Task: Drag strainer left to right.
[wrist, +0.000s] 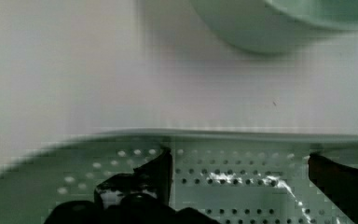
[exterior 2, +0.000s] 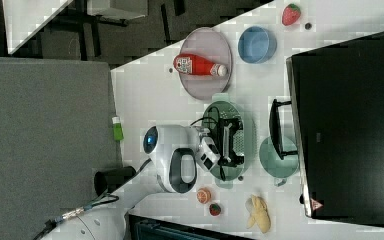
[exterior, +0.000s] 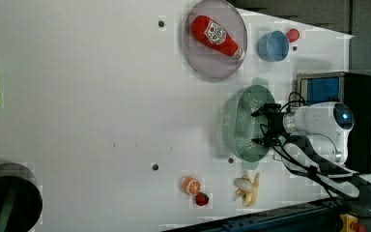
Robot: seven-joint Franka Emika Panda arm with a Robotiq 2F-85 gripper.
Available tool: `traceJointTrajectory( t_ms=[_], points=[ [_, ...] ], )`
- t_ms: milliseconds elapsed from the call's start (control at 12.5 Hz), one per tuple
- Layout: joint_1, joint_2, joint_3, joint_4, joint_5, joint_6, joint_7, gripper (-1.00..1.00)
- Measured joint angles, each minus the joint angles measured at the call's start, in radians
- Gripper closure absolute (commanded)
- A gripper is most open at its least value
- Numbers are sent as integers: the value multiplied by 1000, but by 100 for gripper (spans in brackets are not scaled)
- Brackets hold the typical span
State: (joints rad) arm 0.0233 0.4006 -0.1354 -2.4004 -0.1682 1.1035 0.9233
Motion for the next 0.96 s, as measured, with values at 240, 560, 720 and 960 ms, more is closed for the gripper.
traceJointTrajectory(
  t_ms=[240, 560, 720, 960],
  points=[
    [-3, -7, -32, 0, 14, -20, -67, -100],
    [-10, -57, -46, -2, -1, -24, -188, -100],
    [-12, -100, -36, -6, -18, -38, -303, -100],
    [-25, -279, 0, -8, 4, -269, -460, -100]
  ],
)
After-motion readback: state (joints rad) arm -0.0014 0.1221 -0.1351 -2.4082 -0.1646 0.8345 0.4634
